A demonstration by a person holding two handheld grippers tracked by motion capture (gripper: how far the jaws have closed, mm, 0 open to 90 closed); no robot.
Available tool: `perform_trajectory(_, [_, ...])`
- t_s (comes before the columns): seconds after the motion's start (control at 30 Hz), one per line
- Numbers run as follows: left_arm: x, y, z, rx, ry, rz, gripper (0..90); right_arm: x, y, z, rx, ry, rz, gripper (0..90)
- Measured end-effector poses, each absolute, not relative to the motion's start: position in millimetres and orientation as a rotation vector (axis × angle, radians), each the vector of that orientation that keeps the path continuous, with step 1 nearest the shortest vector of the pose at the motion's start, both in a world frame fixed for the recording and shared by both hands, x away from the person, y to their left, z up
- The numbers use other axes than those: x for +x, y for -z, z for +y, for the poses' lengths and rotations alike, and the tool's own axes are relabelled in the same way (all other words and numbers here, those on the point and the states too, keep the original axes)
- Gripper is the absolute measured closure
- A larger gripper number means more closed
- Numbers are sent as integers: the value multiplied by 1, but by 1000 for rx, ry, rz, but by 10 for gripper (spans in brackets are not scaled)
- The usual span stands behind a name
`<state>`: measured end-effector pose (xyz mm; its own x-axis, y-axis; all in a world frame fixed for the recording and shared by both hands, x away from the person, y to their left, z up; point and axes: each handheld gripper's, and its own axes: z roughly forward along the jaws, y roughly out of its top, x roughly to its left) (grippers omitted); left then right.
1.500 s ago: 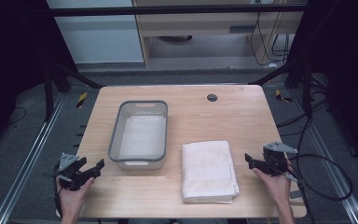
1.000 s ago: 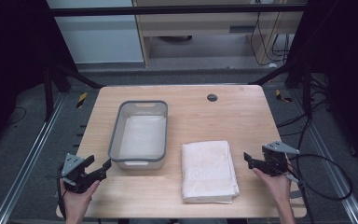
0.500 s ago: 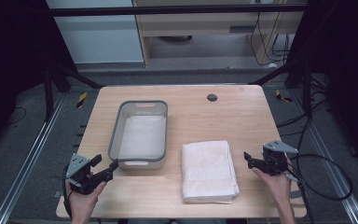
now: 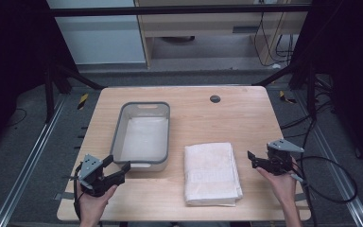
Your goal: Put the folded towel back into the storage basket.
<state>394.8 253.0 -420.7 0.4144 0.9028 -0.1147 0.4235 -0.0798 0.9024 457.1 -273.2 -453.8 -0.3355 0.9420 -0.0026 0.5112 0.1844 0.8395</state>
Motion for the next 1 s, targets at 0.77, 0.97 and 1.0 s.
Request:
perform_trajectory(0.77, [406, 406, 197, 1742, -558, 1056, 259, 472, 422, -262, 1338, -1188, 1970, 192])
perform_trajectory(0.97, [407, 409, 174, 1780, -552, 1015, 255, 476, 425, -252, 1342, -1231, 1998, 194])
perform_trajectory(1.0, [406, 411, 168, 1798, -547, 1002, 255, 476, 425, -251, 1338, -1222, 2003, 194])
